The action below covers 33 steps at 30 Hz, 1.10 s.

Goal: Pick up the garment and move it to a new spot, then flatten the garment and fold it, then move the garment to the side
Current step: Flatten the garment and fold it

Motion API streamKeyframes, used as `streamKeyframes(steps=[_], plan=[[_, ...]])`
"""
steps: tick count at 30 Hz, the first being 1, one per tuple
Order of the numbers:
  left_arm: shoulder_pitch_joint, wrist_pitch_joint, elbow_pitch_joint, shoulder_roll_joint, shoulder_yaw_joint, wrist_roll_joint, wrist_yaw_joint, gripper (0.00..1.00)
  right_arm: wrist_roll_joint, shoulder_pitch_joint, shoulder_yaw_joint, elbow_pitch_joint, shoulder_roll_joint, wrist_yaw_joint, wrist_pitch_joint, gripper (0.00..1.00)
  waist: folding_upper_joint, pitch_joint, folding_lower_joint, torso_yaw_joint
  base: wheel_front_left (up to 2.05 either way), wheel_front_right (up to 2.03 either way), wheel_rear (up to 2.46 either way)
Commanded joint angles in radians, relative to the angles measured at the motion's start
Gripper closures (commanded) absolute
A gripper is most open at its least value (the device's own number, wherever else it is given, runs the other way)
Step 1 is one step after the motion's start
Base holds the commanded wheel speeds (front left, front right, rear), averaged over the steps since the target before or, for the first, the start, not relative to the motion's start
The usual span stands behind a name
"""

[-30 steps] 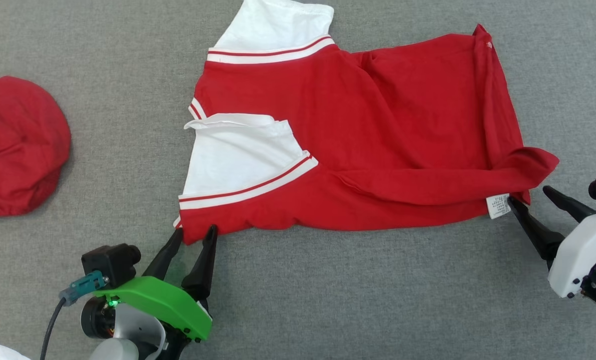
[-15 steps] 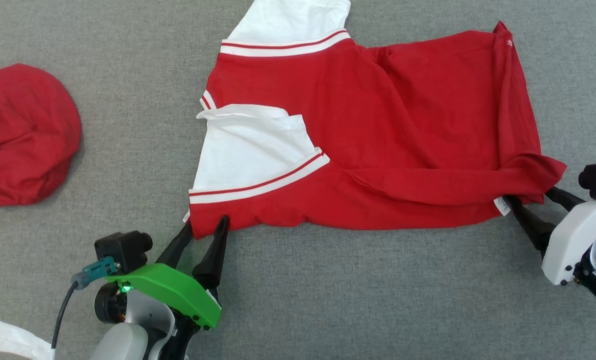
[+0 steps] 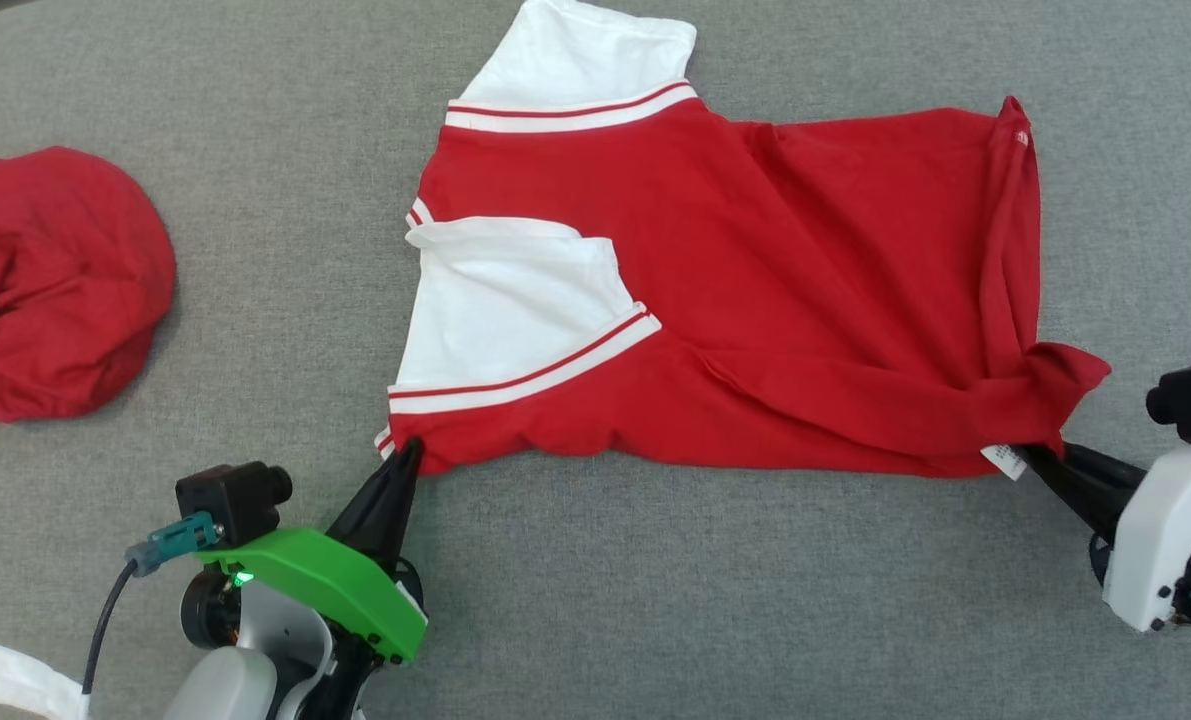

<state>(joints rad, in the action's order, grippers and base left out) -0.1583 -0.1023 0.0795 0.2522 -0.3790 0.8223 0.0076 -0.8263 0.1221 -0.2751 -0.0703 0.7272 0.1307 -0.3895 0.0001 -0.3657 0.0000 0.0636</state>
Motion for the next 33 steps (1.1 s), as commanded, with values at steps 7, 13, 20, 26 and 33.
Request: streamKeyframes(steps=[7, 13, 20, 26, 33], plan=[[0.106, -0.036, -0.114, 0.058, 0.004, 0.016, 0.022, 1.00, -0.076, -0.099, -0.016, -0.010, 0.168, 0.000, 0.006, 1.00, -0.0001, 0.053, 0.0000, -0.015, 0.00, 0.00, 0.00], [0.218, -0.070, -0.234, 0.068, -0.028, 0.026, 0.056, 1.00, -0.129, -0.160, -0.067, 0.004, 0.264, -0.001, -0.023, 1.00, -0.0001, 0.071, 0.0000, -0.017, 0.00, 0.00, 0.00], [0.287, -0.060, -0.238, 0.014, -0.091, 0.027, 0.063, 1.00, -0.131, -0.195, -0.086, 0.087, 0.265, -0.001, 0.010, 0.00, -0.0001, 0.082, 0.0000, -0.011, 0.00, 0.00, 0.00], [0.317, -0.043, -0.241, 0.019, -0.085, 0.019, 0.081, 0.00, -0.136, -0.207, -0.029, 0.123, 0.244, -0.001, 0.040, 0.00, -0.0001, 0.089, 0.0000, -0.029, 0.00, 0.00, 0.00], [0.316, -0.079, -0.363, 0.116, -0.024, -0.010, 0.130, 0.00, -0.198, -0.194, 0.133, 0.022, 0.265, 0.000, 0.044, 0.00, -0.0001, 0.062, 0.0000, -0.064, 0.00, 0.00, 0.00]])
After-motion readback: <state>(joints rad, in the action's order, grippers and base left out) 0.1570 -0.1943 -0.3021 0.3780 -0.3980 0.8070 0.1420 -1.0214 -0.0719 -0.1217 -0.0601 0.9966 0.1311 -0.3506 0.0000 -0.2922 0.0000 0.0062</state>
